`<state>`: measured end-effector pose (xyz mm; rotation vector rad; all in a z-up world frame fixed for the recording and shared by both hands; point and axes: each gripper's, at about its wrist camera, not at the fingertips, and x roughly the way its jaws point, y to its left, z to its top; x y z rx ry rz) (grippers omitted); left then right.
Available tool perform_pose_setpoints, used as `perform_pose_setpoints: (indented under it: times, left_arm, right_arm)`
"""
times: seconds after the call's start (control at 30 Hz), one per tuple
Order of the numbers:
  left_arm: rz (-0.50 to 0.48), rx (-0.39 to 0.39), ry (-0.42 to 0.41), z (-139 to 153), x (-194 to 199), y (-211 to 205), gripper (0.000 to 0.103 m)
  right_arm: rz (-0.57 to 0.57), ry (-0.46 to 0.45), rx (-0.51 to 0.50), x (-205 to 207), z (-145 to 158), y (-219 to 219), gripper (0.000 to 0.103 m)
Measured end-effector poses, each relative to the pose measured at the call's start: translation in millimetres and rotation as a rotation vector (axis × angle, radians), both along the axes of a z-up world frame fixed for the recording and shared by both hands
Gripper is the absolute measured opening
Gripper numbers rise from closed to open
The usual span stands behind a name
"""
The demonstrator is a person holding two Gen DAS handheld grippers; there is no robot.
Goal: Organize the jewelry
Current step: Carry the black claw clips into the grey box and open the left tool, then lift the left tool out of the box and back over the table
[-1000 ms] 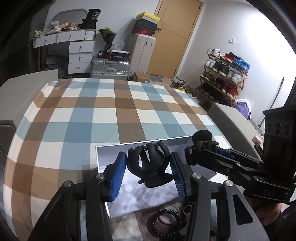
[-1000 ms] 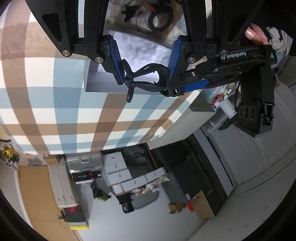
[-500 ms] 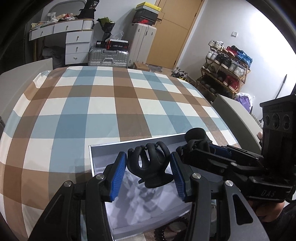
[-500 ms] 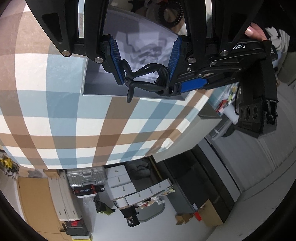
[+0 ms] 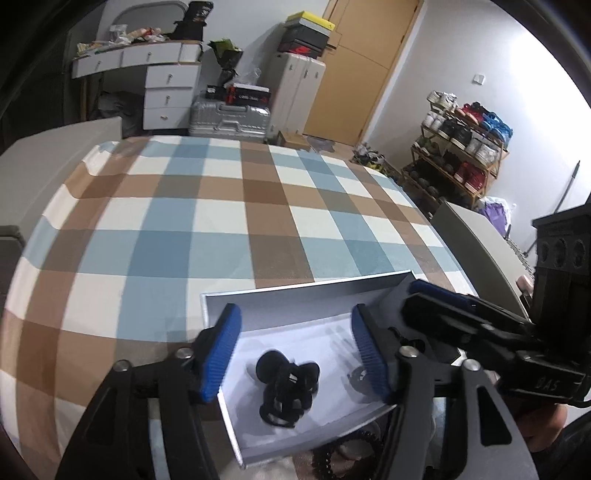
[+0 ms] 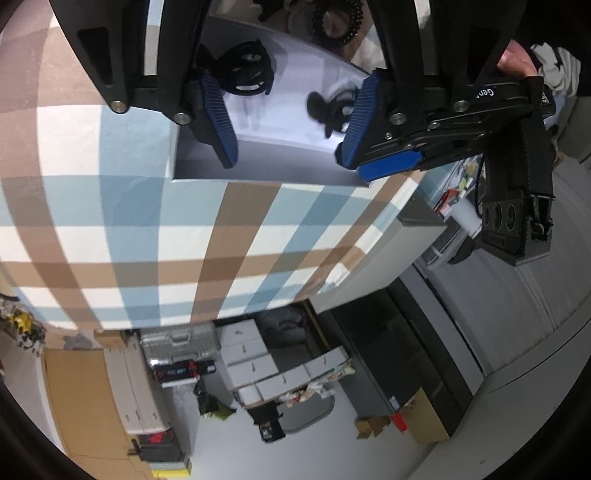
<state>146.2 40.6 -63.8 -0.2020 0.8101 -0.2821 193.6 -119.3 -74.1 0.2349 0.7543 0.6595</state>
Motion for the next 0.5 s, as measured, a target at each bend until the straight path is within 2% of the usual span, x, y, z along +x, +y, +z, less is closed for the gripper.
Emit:
perform_pose_setpoints:
  times: [0.07,0.13,0.2,0.37,0.5]
  left_arm:
    - [0.008,0.002,-0.014,3.9,-3.4,1.5,0.062]
    - [0.01,0.01,-0.022,7.4,-7.1,1.4,0.062]
    - [0.016,0.025,-0.028,11.2,-11.6,0.2,0.069]
    - [0.024,0.043,-0.072,24.4,-24.7,-2.8,0.076]
    - [0.027,0.065,-0.105,32.5,-34.0,-6.3,0.076]
  right_arm:
    - [-0.02,-0.024,0.008,-5.8,6.3,-5.2,0.071]
    - [-0.041,-0.048,0.016,-12.6,12.4,-10.8,0.074]
    - [-0.054,-0.076,0.018,-20.5,19.2,-15.3,0.077]
    - [-0.083,-0.148,0.037,-44.2,36.1,-26.1,0.096]
    - [-0.085,-0.194,0.055,-59.5,48.0,-30.8,0.1]
